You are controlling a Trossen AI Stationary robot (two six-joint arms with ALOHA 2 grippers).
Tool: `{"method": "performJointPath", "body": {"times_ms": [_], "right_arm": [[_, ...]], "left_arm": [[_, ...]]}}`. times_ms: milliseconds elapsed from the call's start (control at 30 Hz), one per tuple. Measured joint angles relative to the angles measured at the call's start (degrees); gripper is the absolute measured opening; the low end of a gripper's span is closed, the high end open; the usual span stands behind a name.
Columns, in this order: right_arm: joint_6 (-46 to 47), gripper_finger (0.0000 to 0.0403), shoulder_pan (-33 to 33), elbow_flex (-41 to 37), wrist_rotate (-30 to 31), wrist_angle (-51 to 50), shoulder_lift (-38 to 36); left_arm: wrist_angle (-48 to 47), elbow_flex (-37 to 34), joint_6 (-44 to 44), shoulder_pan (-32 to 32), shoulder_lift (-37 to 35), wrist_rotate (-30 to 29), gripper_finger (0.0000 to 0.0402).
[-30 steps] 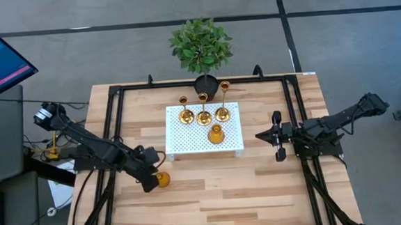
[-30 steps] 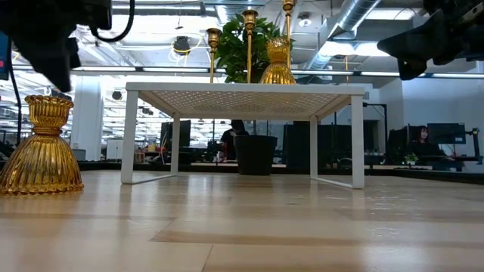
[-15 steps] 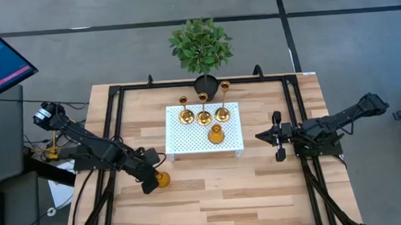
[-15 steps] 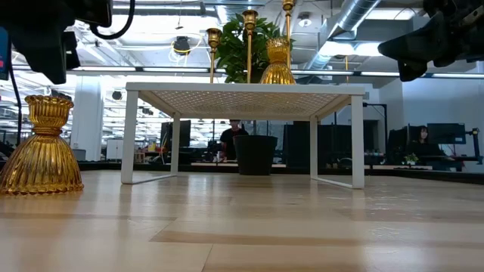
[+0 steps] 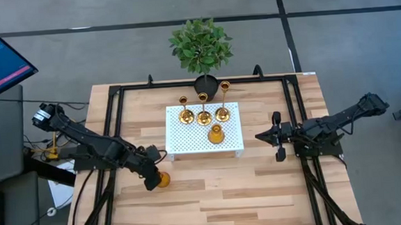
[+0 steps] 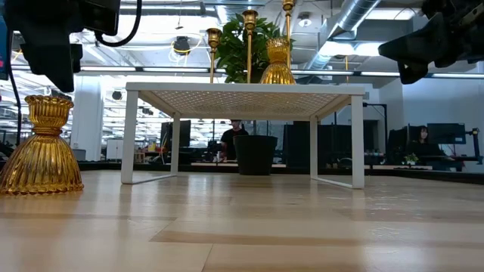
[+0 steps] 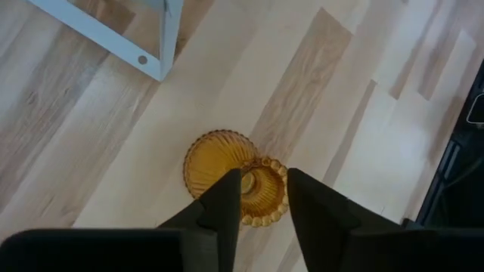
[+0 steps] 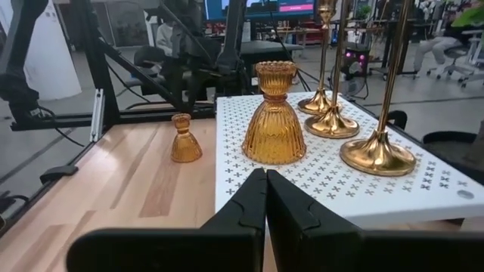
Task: Pick & Place candle stick holders
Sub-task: Put the orange glass candle holder on the shelf
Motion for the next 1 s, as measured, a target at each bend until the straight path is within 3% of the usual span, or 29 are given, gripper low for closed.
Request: {"method": "performJointPath", "body": {"times_ms": [500, 767, 1000], "right_arm": [[1.6, 0.0000, 0.1, 0.0, -0.2, -2.6, 0.0], [1.9, 0.0000, 0.1, 0.0, -0.1, -5.8, 0.0], [4.6, 0.0000, 0.1, 0.0, -0.1, -6.0, 0.0]], "left_arm": [[-0.4, 0.0, 0.2, 0.1, 5.2, 0.0, 0.0176], [-0.5, 0.0, 0.0, 0.1, 6.3, 0.0, 0.0163], [-0.3, -0.8, -1.5, 0.1, 6.3, 0.0, 0.0124]]}}
